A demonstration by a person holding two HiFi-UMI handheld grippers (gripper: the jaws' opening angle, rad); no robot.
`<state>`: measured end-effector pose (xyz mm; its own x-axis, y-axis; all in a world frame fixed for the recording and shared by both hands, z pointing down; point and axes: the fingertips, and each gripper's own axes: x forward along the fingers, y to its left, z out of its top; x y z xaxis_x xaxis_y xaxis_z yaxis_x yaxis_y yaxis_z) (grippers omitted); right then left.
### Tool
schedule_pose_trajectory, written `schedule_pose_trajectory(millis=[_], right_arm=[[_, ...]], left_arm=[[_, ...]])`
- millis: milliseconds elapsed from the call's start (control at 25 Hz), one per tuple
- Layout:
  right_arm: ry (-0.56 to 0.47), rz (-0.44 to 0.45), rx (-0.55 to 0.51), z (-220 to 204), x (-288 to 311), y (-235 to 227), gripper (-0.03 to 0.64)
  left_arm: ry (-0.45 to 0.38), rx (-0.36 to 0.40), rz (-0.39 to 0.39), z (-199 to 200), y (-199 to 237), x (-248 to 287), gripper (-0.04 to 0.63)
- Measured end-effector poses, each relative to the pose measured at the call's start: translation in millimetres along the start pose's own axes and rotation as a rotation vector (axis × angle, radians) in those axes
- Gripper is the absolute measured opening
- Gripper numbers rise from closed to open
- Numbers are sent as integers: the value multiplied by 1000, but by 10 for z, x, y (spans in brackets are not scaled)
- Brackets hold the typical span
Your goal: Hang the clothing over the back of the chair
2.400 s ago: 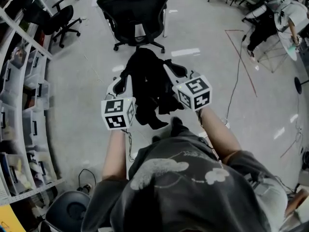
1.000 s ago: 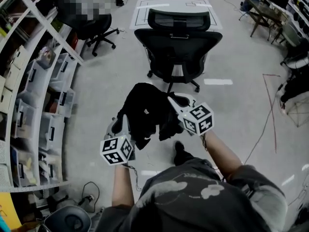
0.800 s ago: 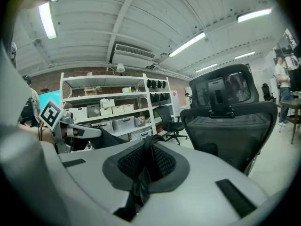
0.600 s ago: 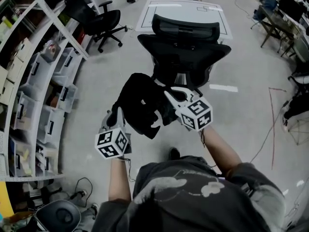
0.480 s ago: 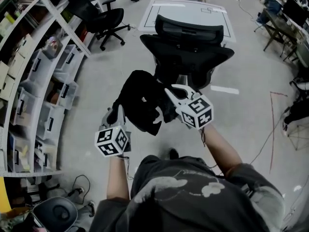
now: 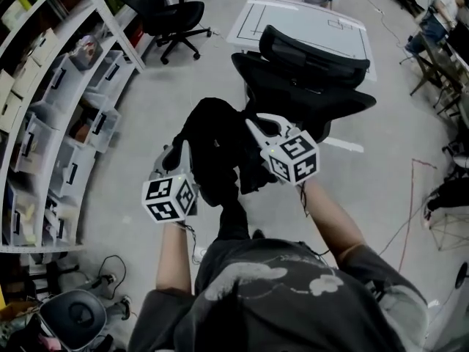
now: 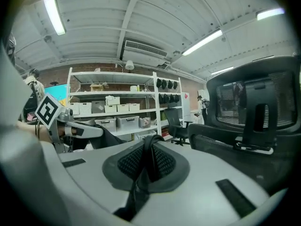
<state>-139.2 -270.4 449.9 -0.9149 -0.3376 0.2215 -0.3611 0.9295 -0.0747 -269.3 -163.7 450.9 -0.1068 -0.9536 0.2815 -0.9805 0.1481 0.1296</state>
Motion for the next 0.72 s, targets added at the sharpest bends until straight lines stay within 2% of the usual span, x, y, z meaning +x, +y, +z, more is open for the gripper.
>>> schedule_pose_trajectory(millis=[200,480,720], right_arm=[[19,13,1,105,615,-145,-5],[16,52,-16,480,1585,-354,-5],[-7,28,-44,951,2277,-647,-5]], left_arm=[[-13,52,-11,205,337,439,0],[-54,26,16,634,1018,1094,0],[-88,32,-16,1108,1446,1680,0]])
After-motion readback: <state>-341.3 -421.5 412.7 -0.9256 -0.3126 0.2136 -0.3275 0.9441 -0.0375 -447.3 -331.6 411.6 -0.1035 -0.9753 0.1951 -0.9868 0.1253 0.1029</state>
